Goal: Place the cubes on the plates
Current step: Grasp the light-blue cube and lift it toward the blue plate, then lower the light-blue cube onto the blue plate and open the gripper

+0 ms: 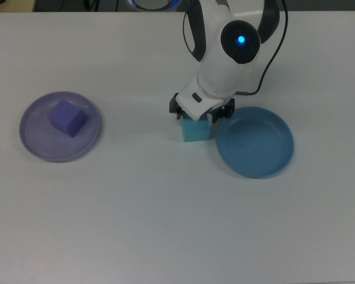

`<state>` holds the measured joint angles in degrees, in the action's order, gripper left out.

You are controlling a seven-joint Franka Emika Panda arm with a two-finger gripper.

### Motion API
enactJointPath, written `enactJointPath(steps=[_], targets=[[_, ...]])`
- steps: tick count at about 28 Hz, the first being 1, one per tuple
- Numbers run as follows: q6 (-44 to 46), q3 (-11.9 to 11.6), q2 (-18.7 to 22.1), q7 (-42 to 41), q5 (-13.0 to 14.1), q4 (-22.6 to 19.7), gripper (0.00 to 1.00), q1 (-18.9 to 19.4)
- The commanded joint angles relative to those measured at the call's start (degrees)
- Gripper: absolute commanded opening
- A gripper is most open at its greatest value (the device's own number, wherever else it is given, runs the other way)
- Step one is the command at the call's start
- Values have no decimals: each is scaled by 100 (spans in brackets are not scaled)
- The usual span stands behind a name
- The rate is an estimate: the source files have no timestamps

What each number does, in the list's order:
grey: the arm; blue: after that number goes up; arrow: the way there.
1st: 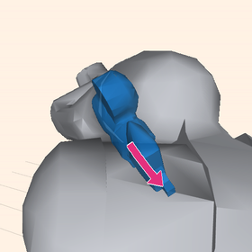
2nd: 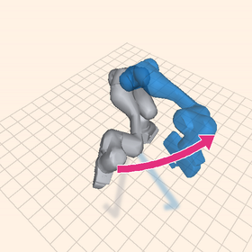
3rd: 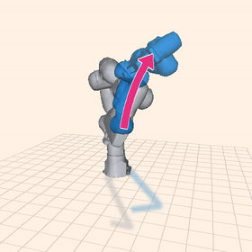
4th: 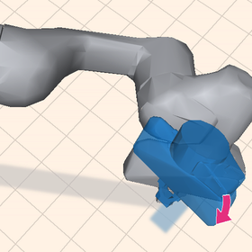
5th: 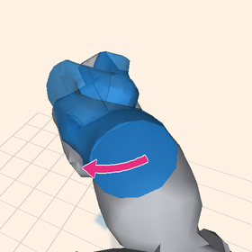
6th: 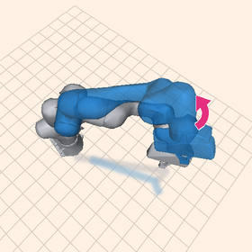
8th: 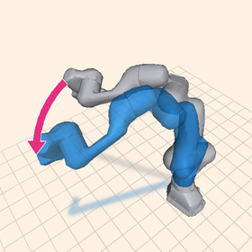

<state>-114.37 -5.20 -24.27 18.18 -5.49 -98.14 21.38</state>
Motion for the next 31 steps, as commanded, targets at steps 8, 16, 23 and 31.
enactJointPath(steps=[8, 16, 23, 31], targets=[[-15, 2, 18, 318, -163, 164, 0, 15], [99, -16, 378, 309, -111, 181, 0, -2], [284, 63, 449, 484, -58, 471, 0, 42], [275, 538, 115, 1029, -154, 691, 0, 86]])
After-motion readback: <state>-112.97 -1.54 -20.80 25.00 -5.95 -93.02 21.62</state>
